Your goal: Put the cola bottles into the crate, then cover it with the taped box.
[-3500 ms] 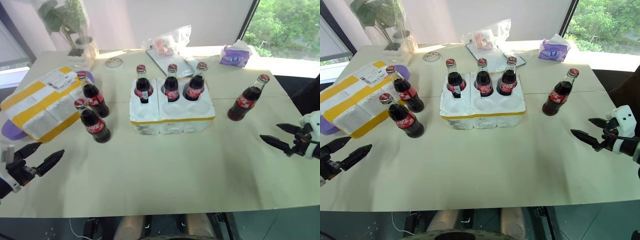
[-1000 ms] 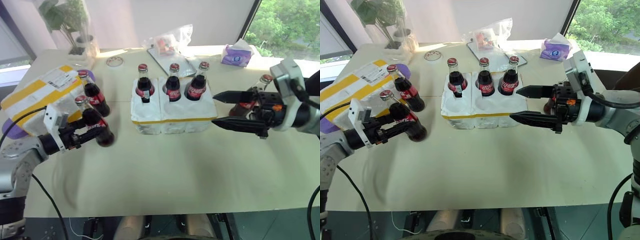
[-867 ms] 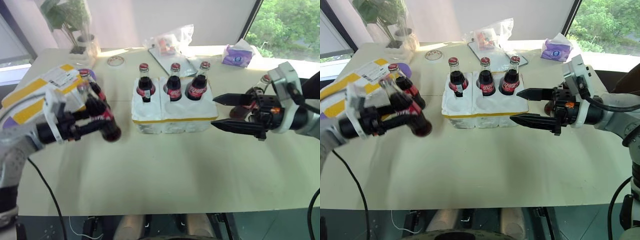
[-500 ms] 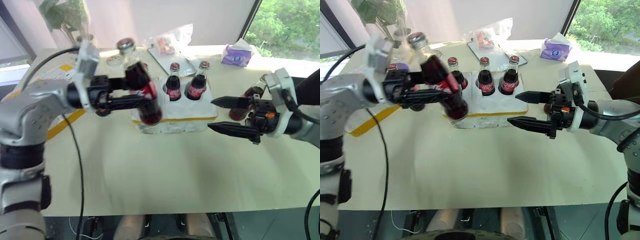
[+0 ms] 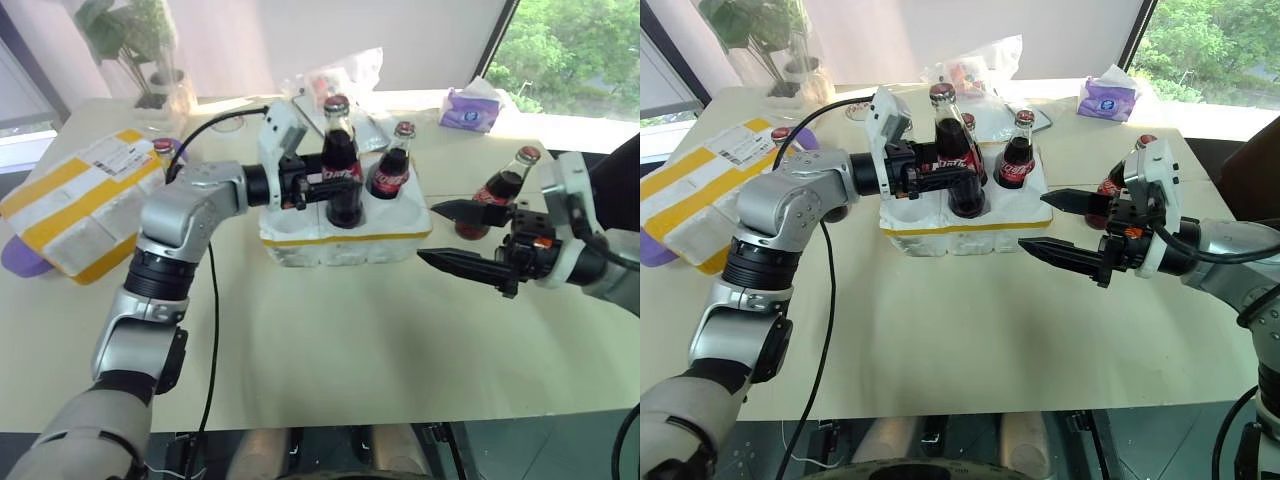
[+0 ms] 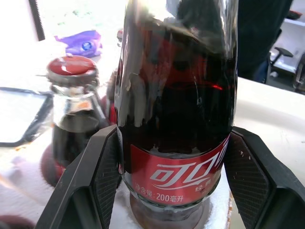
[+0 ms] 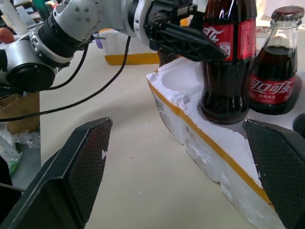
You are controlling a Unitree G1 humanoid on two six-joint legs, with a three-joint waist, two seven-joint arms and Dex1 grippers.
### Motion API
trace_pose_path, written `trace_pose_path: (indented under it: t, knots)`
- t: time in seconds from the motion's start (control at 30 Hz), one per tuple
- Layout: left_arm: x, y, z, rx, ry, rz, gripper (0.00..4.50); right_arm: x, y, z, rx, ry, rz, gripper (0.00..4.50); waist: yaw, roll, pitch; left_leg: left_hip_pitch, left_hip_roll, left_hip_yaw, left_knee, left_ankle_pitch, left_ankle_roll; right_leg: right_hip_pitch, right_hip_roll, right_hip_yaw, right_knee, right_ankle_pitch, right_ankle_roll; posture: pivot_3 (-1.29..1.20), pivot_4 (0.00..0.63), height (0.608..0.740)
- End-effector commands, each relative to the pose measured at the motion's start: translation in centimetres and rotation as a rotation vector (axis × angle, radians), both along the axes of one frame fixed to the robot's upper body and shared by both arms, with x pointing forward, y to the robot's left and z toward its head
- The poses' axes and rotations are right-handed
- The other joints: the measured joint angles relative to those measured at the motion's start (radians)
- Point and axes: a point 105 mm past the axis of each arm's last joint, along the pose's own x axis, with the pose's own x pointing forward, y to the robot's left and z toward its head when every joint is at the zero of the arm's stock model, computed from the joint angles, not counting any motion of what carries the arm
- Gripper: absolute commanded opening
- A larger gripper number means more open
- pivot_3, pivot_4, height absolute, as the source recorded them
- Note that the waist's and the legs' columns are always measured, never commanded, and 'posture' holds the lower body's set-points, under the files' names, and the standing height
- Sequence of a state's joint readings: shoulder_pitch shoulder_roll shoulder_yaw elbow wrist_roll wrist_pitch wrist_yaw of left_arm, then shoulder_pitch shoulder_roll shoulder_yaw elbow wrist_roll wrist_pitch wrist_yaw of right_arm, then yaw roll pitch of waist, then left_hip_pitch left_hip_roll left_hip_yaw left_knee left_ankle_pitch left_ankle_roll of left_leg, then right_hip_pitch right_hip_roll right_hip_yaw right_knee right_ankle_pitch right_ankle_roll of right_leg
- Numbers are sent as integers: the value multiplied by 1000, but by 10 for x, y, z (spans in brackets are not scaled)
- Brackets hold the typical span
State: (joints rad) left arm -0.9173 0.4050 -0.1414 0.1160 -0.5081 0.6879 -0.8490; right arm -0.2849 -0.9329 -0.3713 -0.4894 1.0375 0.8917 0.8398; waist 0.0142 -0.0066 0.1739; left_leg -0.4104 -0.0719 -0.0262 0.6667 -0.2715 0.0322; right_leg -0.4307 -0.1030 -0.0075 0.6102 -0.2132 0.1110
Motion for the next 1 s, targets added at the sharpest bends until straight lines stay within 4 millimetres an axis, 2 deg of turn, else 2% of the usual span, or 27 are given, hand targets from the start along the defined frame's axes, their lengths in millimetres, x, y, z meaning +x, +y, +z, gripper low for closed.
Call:
trace_pose_path:
  t: [0.03,0.1,0.17,0.33,0.47,0.5,0.57,0.63,0.73,0.83,0.93,1.0]
  knots:
    - [-4,-6,18,-2,-126,-20,2580,-4,1,12,7,-70,-3,4500,0,0,0,0,0,0,0,0,0,0,0,0,0,0,0,0,150,740]
    - [-3,-7,14,10,-129,-15,3663,-4,1,12,6,-72,-5,4500,0,0,0,0,0,0,1,0,0,0,0,0,0,0,0,0,150,740]
    - [-4,-6,13,8,-131,-15,4432,-2,0,13,8,-72,-11,4500,0,0,0,0,0,0,1,0,0,0,0,0,0,0,0,0,150,740]
    - [-11,12,24,-21,-162,8,4432,2,0,11,7,-65,-11,4500,-2,0,0,0,0,0,1,0,0,0,0,0,1,0,0,0,150,740]
    - [-29,50,53,-117,-179,58,4432,4,1,10,4,-56,1,4500,-4,0,0,0,1,0,1,0,0,0,0,0,2,0,0,0,150,740]
    - [-38,67,59,-139,-185,78,4432,4,0,10,3,-53,4,4500,-4,0,0,0,1,0,1,0,0,0,0,0,2,0,0,0,150,740]
    - [-53,96,65,-154,-189,143,4432,6,-1,9,1,-49,9,4500,-8,0,0,1,1,0,0,0,0,-1,0,0,2,0,0,0,150,740]
    - [-64,118,64,-152,-182,213,4432,8,-1,9,0,-46,14,4500,-8,0,0,1,1,0,0,0,0,0,0,1,2,0,0,0,150,740]
    - [-78,155,56,-147,-156,382,4432,10,-1,8,1,-40,22,4500,-3,0,0,2,1,0,1,1,-1,1,0,1,2,0,0,0,150,740]
    - [-79,180,40,-114,-134,555,4432,11,-1,7,0,-34,29,4500,5,-1,1,2,1,-1,1,1,-2,2,0,0,2,0,-1,0,150,740]
    - [-65,211,7,-28,-124,827,4432,14,2,9,0,-31,50,4500,4,-1,0,4,0,-1,2,1,-2,4,0,1,1,-2,-4,0,150,740]
    - [-57,210,-6,-9,-129,868,4432,16,4,10,0,-33,61,4500,4,-1,0,4,0,0,2,1,-2,4,0,1,2,-2,-4,0,150,740]
